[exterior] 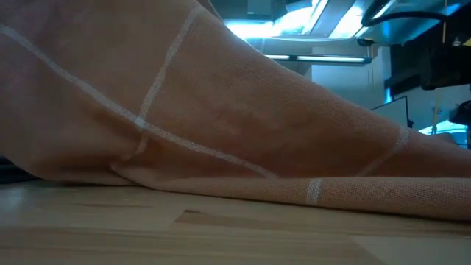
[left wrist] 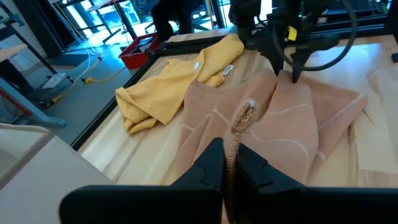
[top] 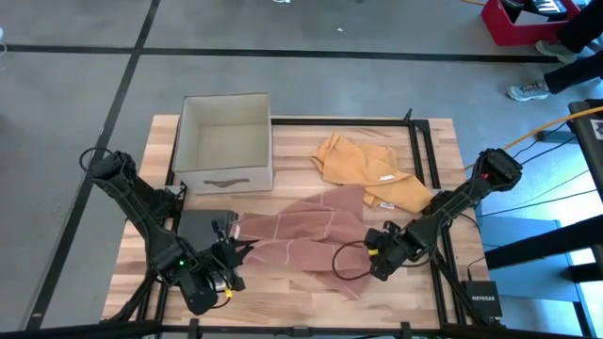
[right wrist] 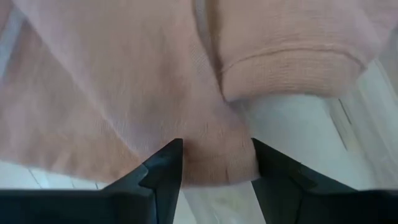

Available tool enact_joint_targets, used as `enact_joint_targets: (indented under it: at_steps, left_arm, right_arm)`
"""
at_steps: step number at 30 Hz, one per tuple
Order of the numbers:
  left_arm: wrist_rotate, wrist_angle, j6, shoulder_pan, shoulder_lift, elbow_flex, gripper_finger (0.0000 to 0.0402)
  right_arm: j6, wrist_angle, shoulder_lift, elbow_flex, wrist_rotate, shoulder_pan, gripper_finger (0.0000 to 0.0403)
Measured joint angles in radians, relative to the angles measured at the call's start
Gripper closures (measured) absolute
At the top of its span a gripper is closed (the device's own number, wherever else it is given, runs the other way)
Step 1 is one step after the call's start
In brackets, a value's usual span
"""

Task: Fold towel
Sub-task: Fold the light orange towel

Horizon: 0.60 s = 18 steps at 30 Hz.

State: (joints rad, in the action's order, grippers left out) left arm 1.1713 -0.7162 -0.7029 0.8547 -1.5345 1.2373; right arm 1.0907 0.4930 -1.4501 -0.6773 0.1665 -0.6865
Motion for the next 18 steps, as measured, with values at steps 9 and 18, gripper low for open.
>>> enact_joint_targets:
  at_steps: [9, 18]
  left_arm:
    - [0.0, 0.0, 0.0, 0.0, 0.0, 0.0, 0.0399]
    - [0.0, 0.041, 0.071, 0.0, 0.005, 0.002, 0.0399]
  right_arm:
    - [-0.111, -0.071, 0.0, 0.0, 0.044, 0.0, 0.0333]
    - [-0.175, 0.121, 0.003, -0.136, 0.068, -0.03, 0.0394]
